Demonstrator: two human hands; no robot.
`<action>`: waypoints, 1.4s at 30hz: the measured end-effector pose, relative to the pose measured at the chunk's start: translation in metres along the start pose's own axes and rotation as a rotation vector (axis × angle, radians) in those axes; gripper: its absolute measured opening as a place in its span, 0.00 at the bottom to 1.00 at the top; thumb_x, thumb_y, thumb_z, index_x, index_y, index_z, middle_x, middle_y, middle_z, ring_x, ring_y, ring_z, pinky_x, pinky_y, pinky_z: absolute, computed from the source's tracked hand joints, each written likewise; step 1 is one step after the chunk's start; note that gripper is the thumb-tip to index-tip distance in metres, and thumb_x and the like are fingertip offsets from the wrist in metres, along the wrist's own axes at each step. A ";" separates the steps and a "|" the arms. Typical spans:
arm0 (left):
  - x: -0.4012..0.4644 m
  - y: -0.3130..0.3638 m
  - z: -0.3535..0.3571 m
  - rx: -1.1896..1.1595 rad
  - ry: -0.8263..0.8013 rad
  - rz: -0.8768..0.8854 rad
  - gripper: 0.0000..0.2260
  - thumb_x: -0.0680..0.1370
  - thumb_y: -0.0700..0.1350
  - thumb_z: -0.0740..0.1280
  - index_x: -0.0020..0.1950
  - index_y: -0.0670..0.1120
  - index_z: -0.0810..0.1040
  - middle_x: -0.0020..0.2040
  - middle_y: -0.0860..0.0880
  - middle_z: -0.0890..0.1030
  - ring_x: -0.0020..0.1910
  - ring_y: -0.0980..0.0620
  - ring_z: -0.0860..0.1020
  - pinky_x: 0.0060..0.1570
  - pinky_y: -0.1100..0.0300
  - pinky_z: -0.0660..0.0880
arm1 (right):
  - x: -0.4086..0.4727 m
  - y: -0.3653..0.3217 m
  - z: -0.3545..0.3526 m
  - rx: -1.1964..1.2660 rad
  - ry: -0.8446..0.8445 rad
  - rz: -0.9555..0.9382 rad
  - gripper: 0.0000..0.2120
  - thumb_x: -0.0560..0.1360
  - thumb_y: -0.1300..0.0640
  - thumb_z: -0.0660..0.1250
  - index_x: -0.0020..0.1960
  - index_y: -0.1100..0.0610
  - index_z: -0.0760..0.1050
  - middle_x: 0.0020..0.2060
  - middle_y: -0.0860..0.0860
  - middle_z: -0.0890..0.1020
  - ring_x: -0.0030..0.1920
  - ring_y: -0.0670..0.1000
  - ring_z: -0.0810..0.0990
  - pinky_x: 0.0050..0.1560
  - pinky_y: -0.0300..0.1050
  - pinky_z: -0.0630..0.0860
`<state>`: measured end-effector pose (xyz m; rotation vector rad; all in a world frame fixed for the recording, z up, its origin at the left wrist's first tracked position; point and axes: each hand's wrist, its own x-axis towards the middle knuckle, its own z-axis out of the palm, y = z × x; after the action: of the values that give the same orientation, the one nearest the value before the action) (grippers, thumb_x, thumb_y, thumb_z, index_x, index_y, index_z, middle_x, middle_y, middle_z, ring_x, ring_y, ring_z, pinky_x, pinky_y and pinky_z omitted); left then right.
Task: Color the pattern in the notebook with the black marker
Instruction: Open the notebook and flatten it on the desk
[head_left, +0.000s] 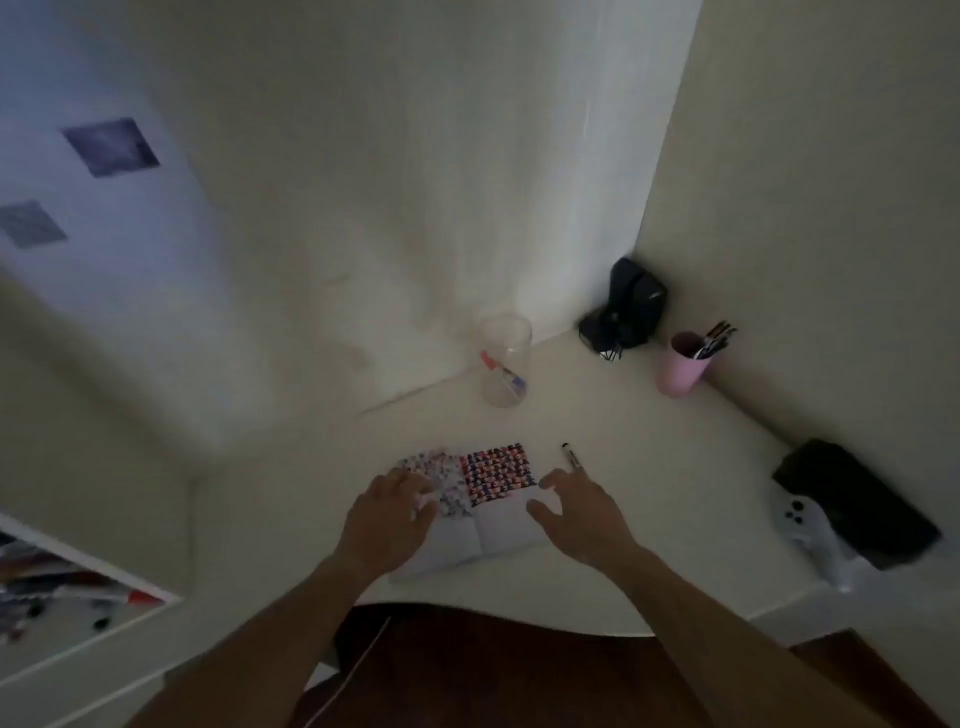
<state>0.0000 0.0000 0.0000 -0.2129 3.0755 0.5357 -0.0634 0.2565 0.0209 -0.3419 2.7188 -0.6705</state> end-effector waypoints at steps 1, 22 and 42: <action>0.005 -0.003 0.012 -0.012 0.035 0.055 0.22 0.75 0.59 0.56 0.56 0.48 0.81 0.55 0.44 0.81 0.53 0.40 0.81 0.48 0.49 0.81 | 0.009 0.008 0.013 -0.019 -0.002 -0.012 0.22 0.79 0.41 0.62 0.67 0.52 0.73 0.64 0.55 0.78 0.64 0.57 0.77 0.61 0.49 0.74; 0.011 -0.022 0.156 0.129 0.365 0.273 0.13 0.77 0.52 0.62 0.58 0.48 0.77 0.57 0.45 0.79 0.56 0.43 0.75 0.51 0.48 0.72 | 0.047 0.105 0.156 -0.248 0.499 -0.380 0.17 0.78 0.47 0.61 0.58 0.58 0.78 0.56 0.57 0.81 0.55 0.59 0.77 0.55 0.54 0.76; -0.009 -0.021 0.169 0.248 0.474 0.192 0.15 0.77 0.54 0.57 0.51 0.47 0.78 0.49 0.43 0.81 0.49 0.39 0.79 0.42 0.48 0.77 | 0.023 0.092 0.157 -0.202 0.474 -0.280 0.17 0.80 0.47 0.58 0.61 0.55 0.77 0.60 0.54 0.79 0.61 0.57 0.76 0.57 0.50 0.74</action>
<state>0.0100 0.0384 -0.1656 -0.0432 3.6074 0.1071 -0.0417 0.2650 -0.1614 -0.7019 3.2388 -0.6100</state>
